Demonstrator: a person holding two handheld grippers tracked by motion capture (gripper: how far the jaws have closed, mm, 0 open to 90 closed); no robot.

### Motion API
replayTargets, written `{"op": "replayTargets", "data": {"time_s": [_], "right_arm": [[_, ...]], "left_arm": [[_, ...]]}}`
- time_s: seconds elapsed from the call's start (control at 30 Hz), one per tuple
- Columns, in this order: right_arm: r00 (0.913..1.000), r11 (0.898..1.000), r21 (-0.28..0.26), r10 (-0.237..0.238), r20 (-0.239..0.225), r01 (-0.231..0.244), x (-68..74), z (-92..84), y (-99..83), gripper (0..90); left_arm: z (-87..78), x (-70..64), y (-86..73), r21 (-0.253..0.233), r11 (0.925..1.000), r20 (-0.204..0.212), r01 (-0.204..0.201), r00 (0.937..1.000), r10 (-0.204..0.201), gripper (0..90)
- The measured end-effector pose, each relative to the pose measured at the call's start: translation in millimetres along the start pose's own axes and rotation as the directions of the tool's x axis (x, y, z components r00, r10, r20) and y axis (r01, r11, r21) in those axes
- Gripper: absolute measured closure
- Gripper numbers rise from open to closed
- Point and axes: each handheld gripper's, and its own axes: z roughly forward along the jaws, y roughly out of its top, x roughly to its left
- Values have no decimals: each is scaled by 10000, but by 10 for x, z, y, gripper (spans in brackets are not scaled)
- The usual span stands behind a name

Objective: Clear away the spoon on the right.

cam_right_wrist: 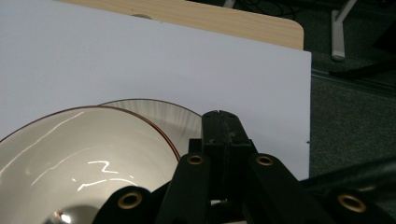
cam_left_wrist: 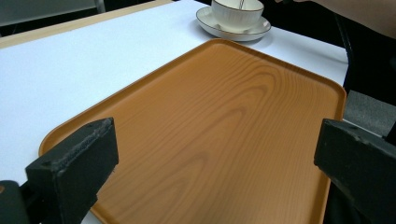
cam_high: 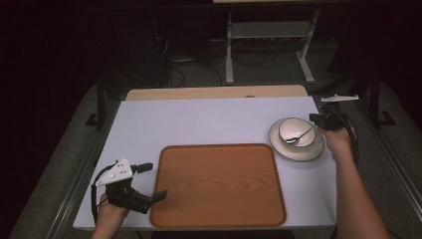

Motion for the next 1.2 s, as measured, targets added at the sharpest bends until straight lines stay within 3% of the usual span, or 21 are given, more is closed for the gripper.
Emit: {"op": "replayTargets", "data": {"time_s": [0.3,0.63,0.73,0.83,0.93,1.2], "right_arm": [[9996,9998,154,-86,266,82,-2,-112,-82,895],[9994,9999,-146,-65,326,70,-16,-224,-148,891],[9994,9982,-602,-61,353,82,11,-331,-128,810],[9998,9952,-973,-122,127,133,82,-453,-117,653],[9999,9922,-1239,144,5,-142,152,-567,-135,529],[9998,9890,-1462,205,-32,-208,277,-751,-275,444]], "left_arm": [[0,-1,1,9,10000,6,-11,10000,11,0],[1,1,1,13,10000,12,-10,10000,10,0],[-1,1,1,-6,10000,6,-8,10000,8,0],[1,3,0,4,10000,6,5,10000,-5,0],[2,-2,2,11,10000,12,-10,10000,10,0],[-8,2,3,-21,10000,-3,-23,10000,23,0]]}}
